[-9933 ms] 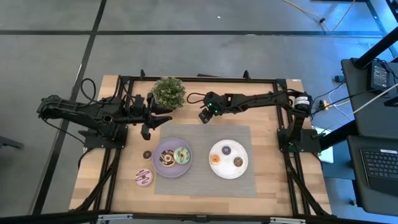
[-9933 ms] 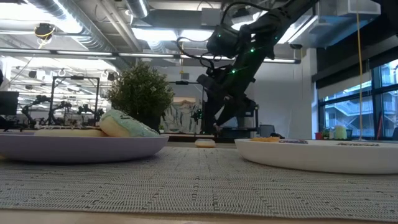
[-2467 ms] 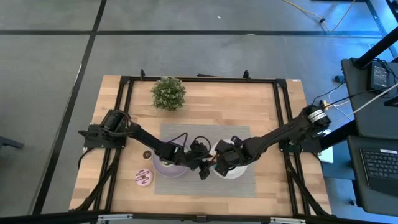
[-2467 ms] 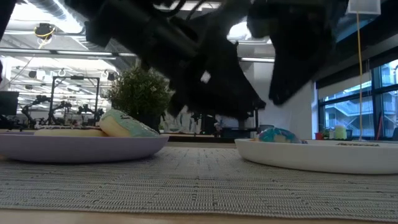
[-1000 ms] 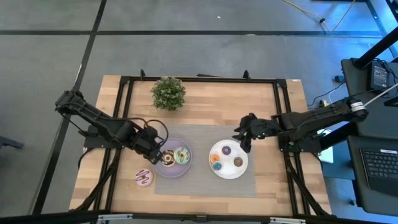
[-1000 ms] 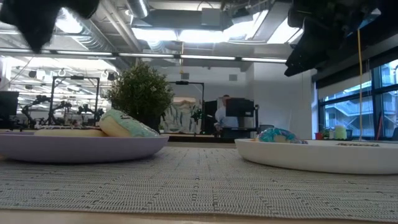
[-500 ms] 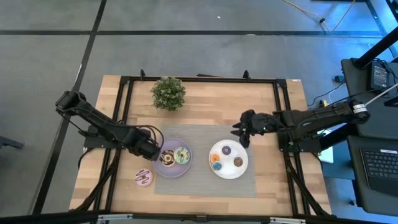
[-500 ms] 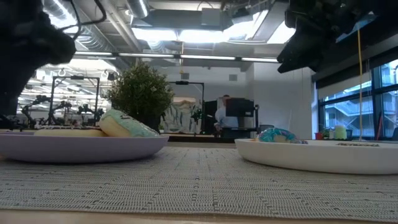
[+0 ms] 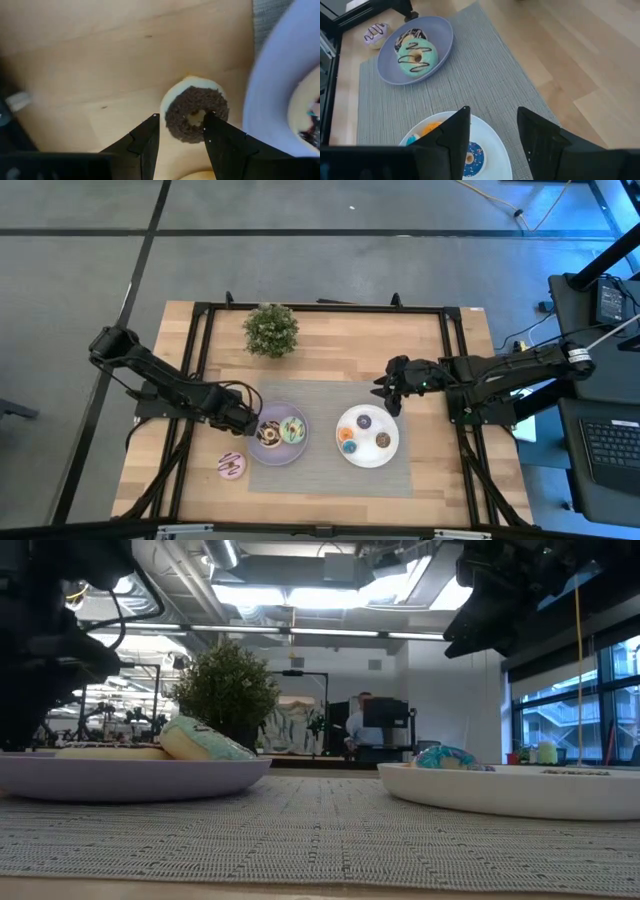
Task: Pick & Place donuts
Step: Put the small dark brown donut on the white plate
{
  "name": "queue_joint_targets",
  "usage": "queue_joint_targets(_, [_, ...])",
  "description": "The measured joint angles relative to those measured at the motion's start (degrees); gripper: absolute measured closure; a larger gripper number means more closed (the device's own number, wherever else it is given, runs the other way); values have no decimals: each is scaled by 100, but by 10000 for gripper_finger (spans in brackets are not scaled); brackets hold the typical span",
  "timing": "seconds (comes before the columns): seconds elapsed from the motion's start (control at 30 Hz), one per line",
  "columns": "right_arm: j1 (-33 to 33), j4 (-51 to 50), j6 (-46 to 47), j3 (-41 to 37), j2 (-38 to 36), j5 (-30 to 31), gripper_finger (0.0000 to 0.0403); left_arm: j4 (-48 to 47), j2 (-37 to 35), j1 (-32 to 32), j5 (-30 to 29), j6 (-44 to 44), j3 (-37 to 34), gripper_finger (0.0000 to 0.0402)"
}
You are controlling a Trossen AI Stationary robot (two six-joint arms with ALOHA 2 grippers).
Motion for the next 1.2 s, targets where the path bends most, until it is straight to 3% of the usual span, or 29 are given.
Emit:
queue_joint_targets(0.4, [0,-2,-2,0,2,3,237,326,-4,28,306,135,-296,261])
queue_joint_targets(0.87, [0,-3,-22,0,2,6,237,428,-4,28,263,247,-296,370])
queue_joint_targets(1.2, [0,0,-17,0,4,4,237,282,-69,21,256,444,4,387])
